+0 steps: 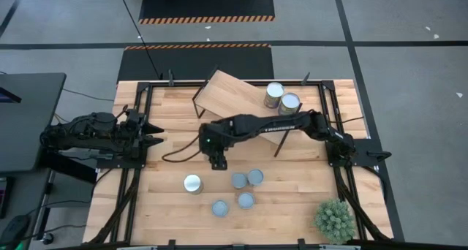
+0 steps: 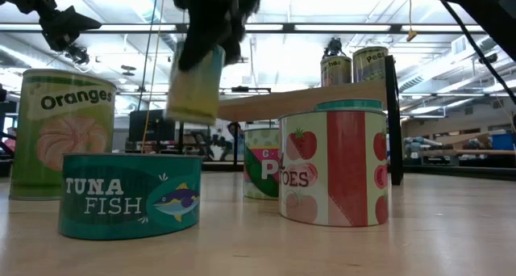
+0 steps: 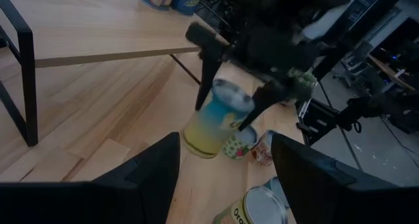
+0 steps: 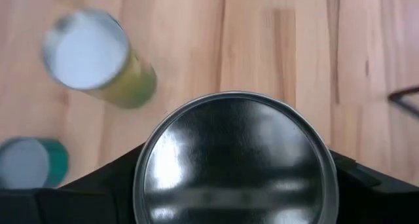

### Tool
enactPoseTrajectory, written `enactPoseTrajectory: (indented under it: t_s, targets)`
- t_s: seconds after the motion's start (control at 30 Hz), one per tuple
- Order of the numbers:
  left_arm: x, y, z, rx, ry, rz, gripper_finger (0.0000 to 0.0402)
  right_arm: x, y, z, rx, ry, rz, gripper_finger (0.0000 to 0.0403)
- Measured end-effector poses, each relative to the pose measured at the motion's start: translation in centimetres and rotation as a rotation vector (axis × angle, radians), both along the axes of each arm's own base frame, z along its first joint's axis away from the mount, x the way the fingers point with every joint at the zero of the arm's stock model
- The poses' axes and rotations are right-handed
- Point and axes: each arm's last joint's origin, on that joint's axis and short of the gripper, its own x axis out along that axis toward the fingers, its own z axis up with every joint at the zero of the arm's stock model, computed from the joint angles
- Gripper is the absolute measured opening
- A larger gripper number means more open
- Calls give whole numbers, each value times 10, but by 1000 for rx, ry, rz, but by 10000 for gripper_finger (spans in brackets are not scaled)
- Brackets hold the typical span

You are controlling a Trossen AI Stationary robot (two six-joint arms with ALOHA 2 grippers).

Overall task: Pick and place cans onto a shelf
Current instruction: Put the canned carrots on the shelf

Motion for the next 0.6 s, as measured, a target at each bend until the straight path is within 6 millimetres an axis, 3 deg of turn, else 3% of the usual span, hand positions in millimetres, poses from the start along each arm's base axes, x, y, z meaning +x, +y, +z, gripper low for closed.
enactPoseTrajectory:
  t_s: [0.17,0.6]
  targets:
    - [0,0,0,0,1,0,247,-2,-9,36,-22,-77,24,314]
    - [0,1,0,6,0,19,247,-27,-50,86,-90,-196,-93,315]
